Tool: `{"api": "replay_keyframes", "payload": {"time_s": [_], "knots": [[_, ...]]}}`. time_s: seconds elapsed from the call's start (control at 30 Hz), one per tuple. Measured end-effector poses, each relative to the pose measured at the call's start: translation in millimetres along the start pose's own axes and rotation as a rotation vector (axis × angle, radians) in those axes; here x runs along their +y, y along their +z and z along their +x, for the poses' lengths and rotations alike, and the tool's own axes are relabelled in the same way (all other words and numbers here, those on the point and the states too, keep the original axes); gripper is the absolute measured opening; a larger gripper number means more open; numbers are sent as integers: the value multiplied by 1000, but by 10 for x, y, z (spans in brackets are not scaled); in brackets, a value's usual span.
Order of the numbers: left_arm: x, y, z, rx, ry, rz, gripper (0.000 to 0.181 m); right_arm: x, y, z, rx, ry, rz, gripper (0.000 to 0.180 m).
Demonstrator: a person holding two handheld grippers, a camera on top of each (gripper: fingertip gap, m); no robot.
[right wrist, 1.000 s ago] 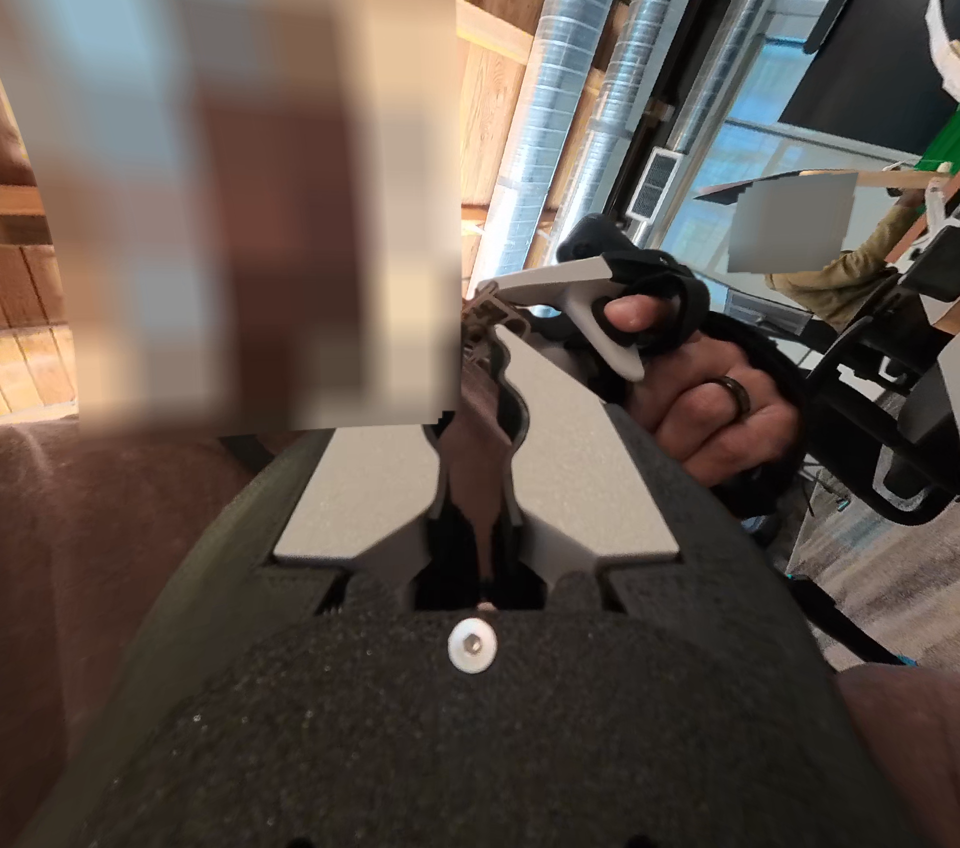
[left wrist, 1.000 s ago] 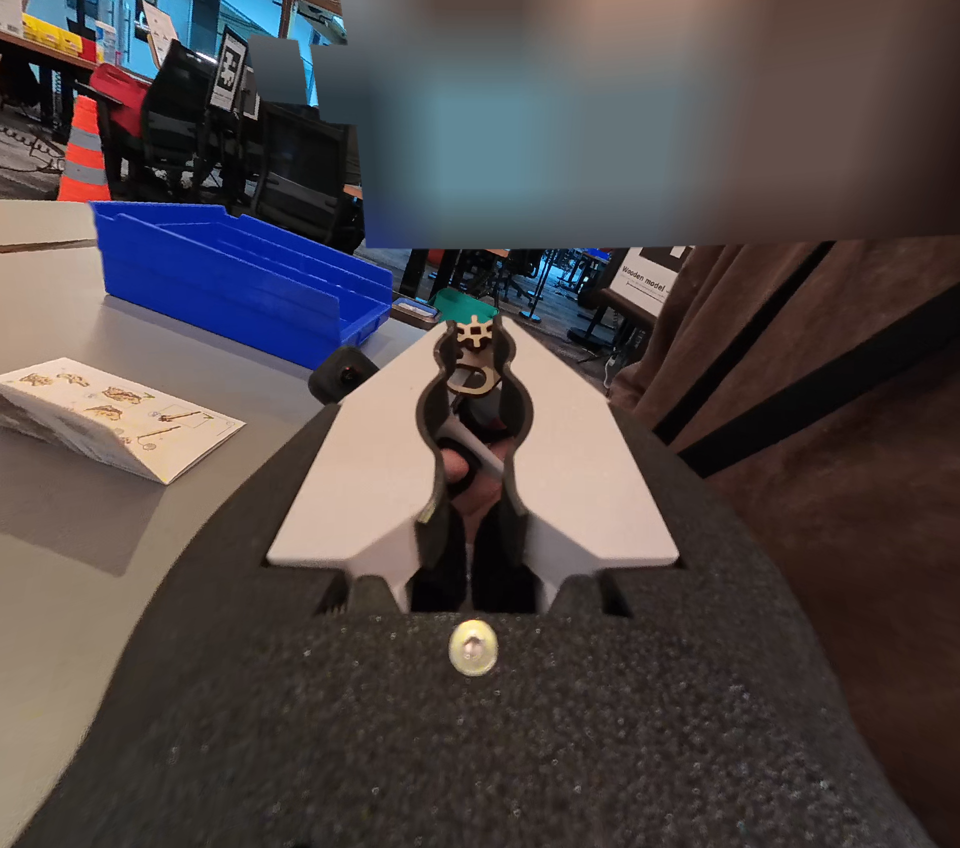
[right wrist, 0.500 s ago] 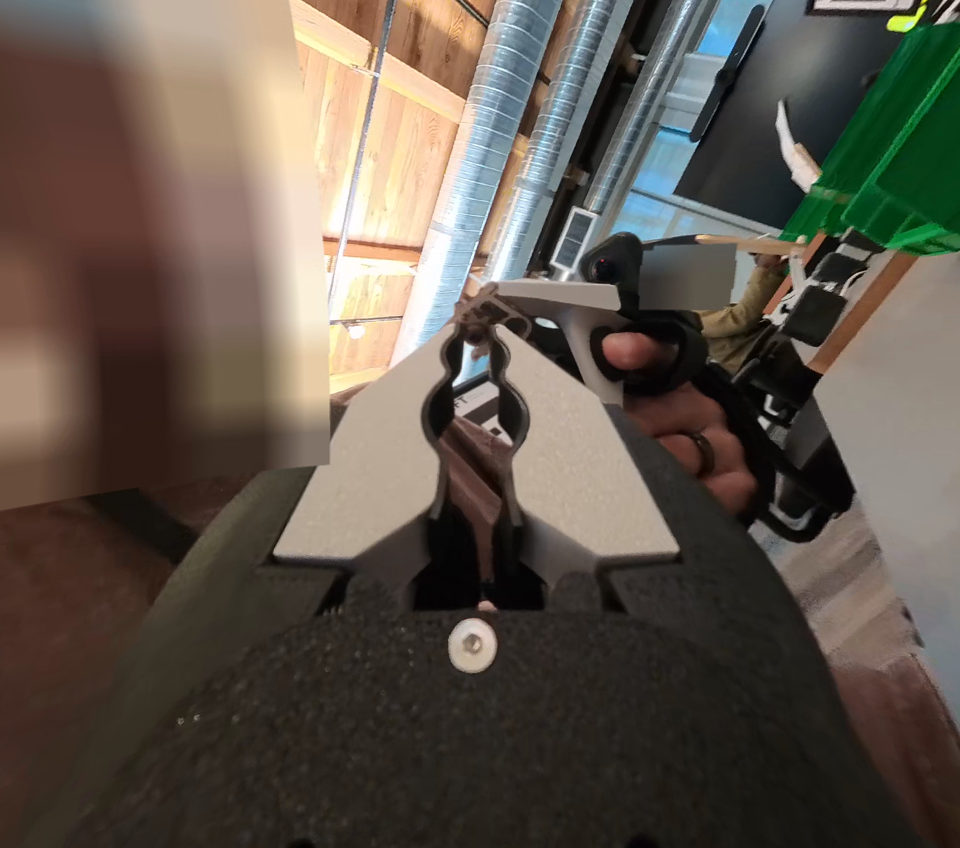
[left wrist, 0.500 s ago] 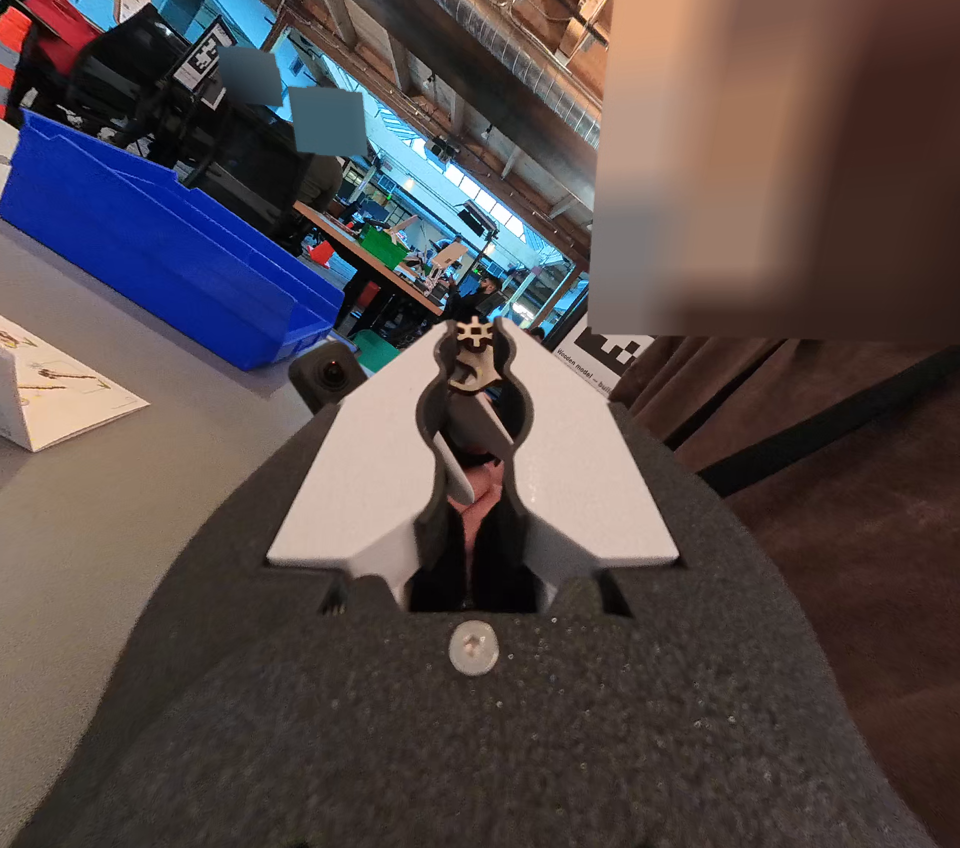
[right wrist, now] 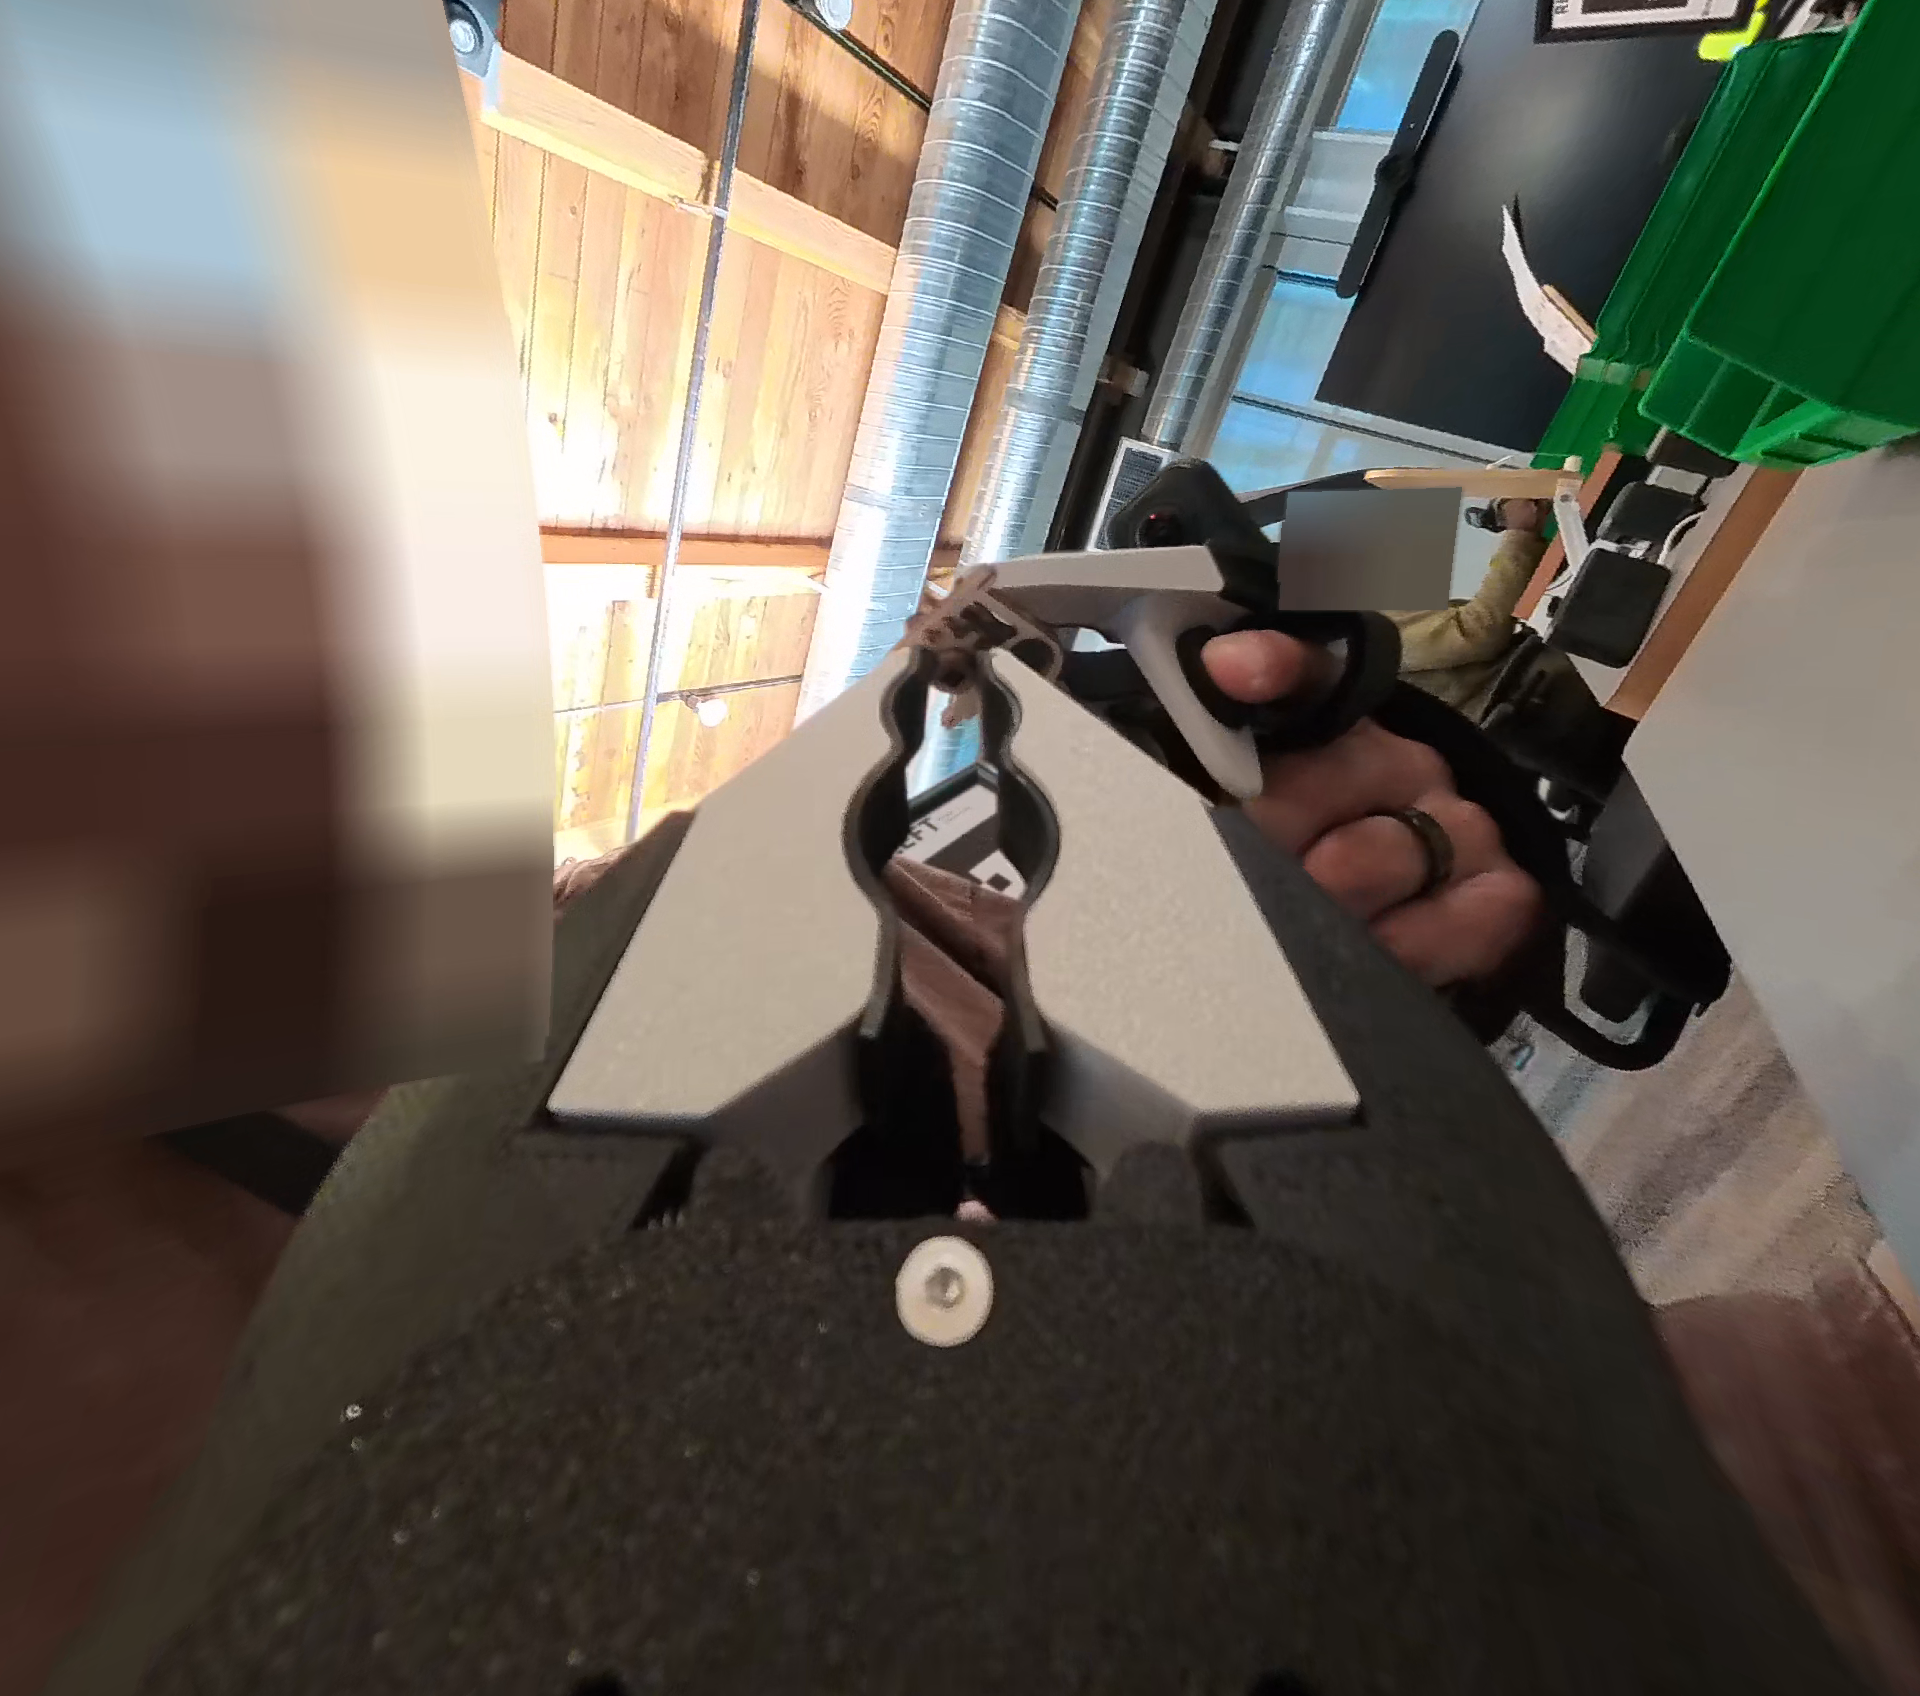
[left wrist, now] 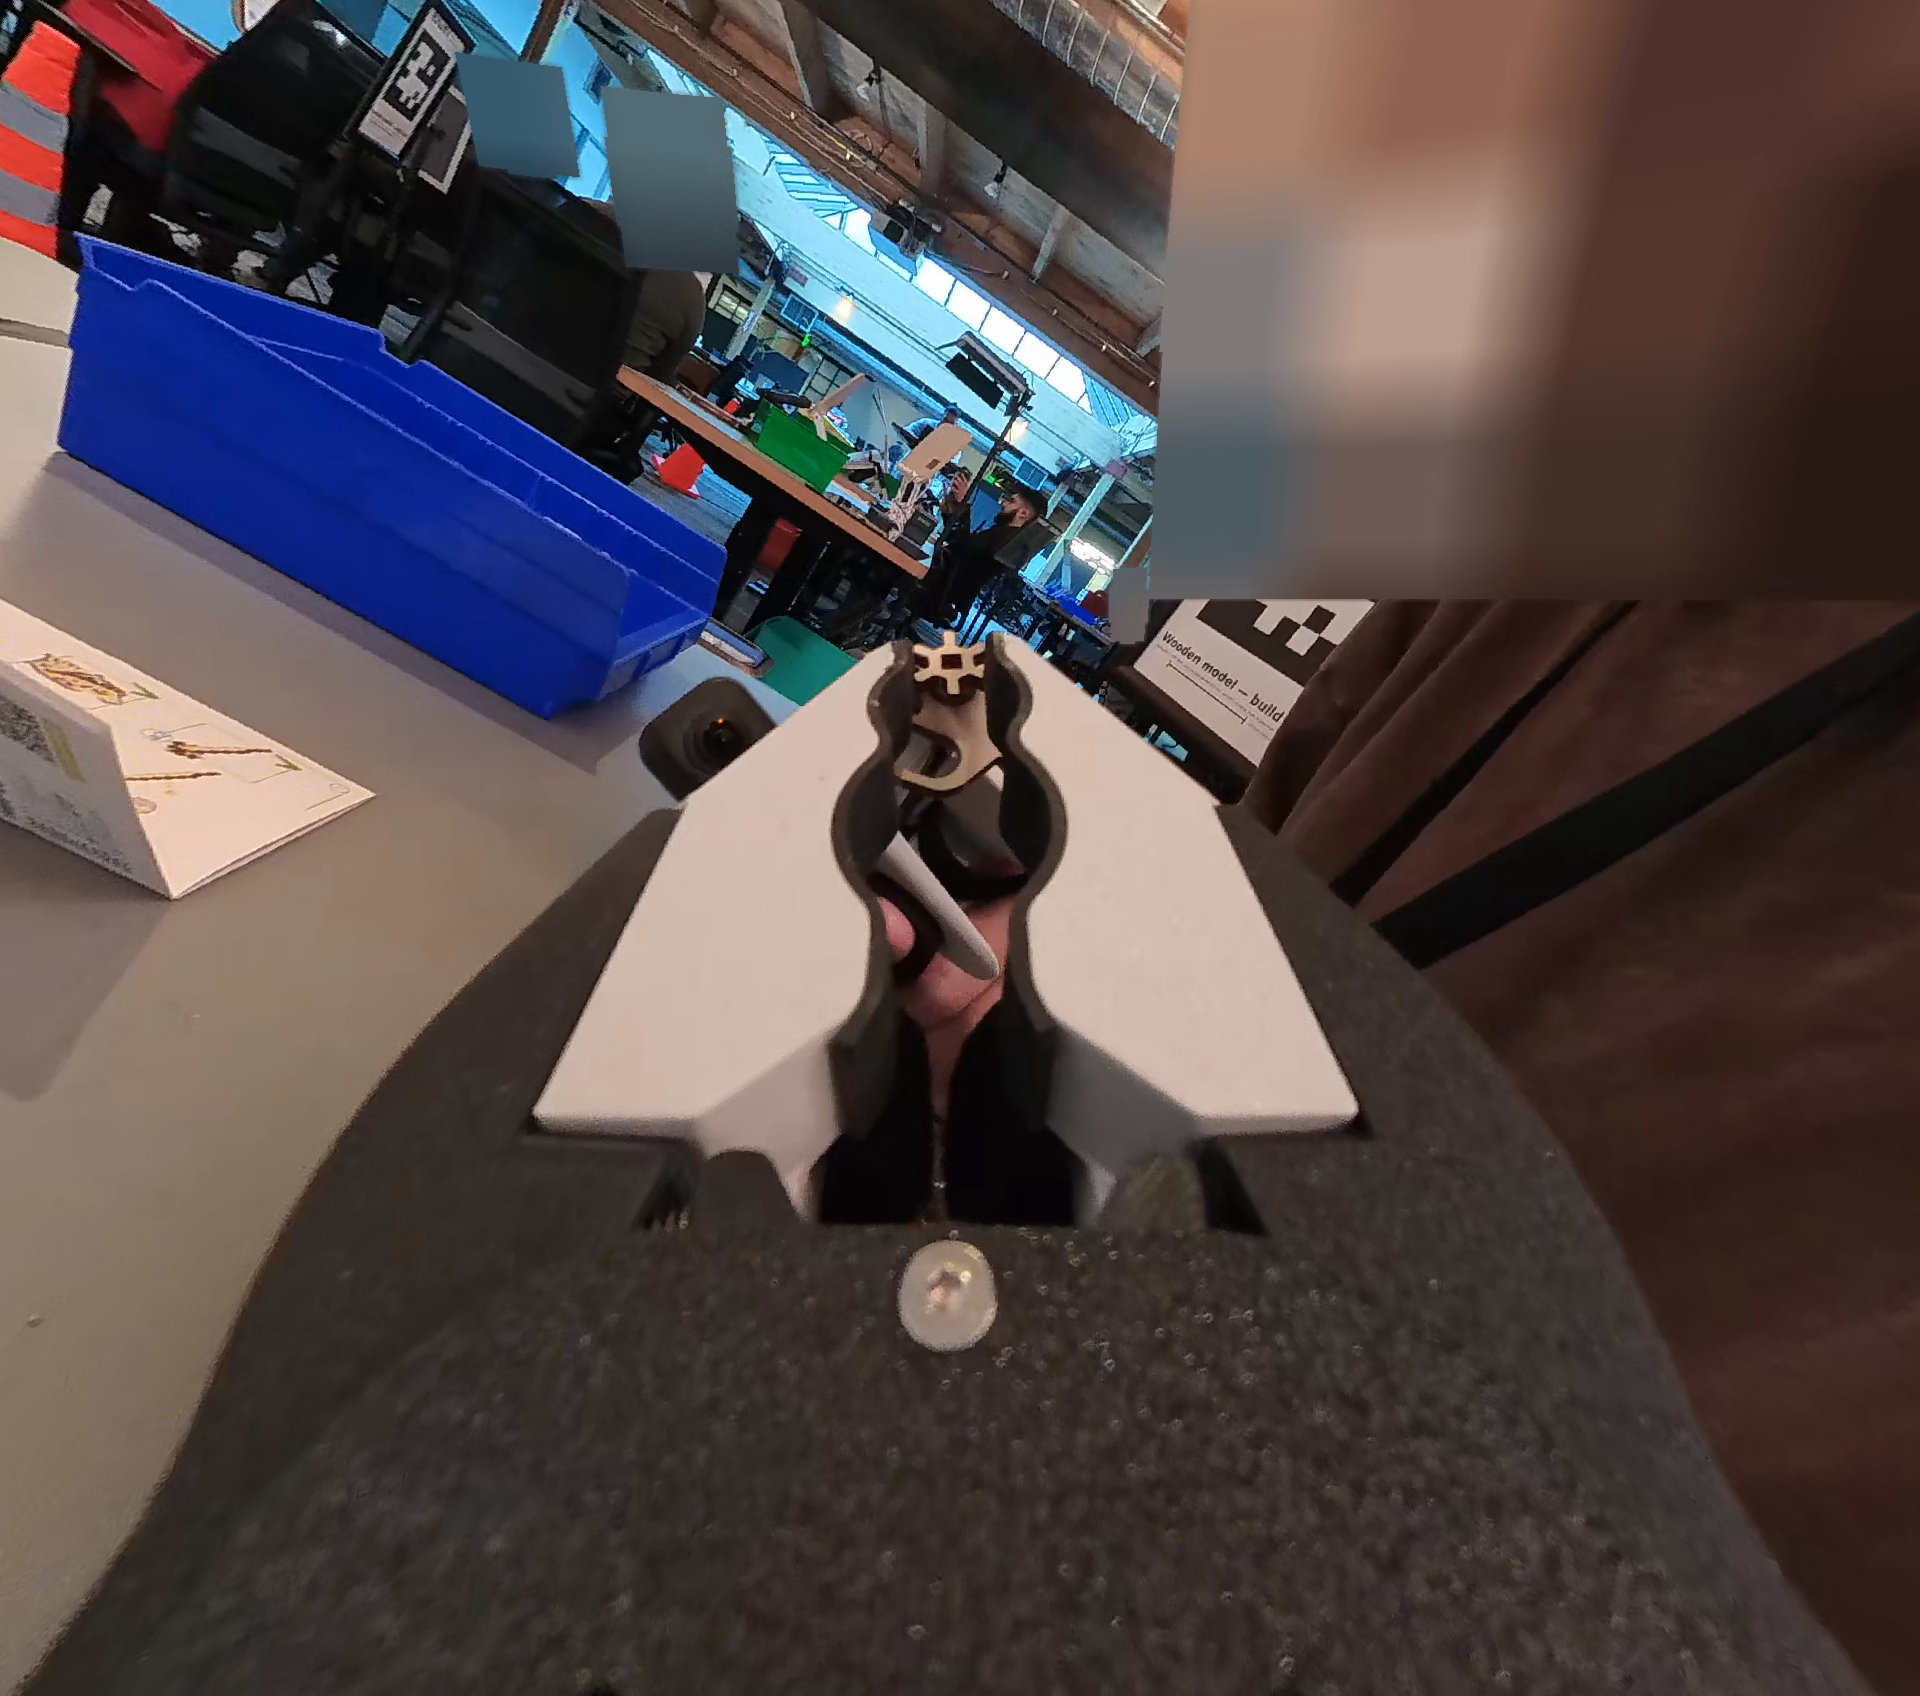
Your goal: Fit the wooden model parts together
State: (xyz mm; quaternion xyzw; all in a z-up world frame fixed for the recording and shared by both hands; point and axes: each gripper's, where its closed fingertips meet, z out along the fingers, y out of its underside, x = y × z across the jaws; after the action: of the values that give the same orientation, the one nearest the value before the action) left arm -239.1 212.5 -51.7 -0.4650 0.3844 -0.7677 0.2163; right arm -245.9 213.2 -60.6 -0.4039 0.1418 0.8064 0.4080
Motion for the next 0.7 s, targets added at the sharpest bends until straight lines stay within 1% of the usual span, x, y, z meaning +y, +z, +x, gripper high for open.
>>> {"api": "replay_keyframes", "payload": {"time_s": [0.17,0.33,0.53,0.63,0.7], "knots": [[25,13,-55,-12,-25,6,11,-41,-44,38,16,19,13,8],[49,43,-182,-60,-66,48,11,-142,-113,97,45,29,75,8],[50,87,-271,-107,-153,120,11,-227,-168,110,73,-15,115,7],[23,110,-260,-86,-219,153,10,-256,-174,102,80,-35,114,8],[19,119,-257,-91,-219,153,11,-271,-182,101,85,-50,116,7]]}}
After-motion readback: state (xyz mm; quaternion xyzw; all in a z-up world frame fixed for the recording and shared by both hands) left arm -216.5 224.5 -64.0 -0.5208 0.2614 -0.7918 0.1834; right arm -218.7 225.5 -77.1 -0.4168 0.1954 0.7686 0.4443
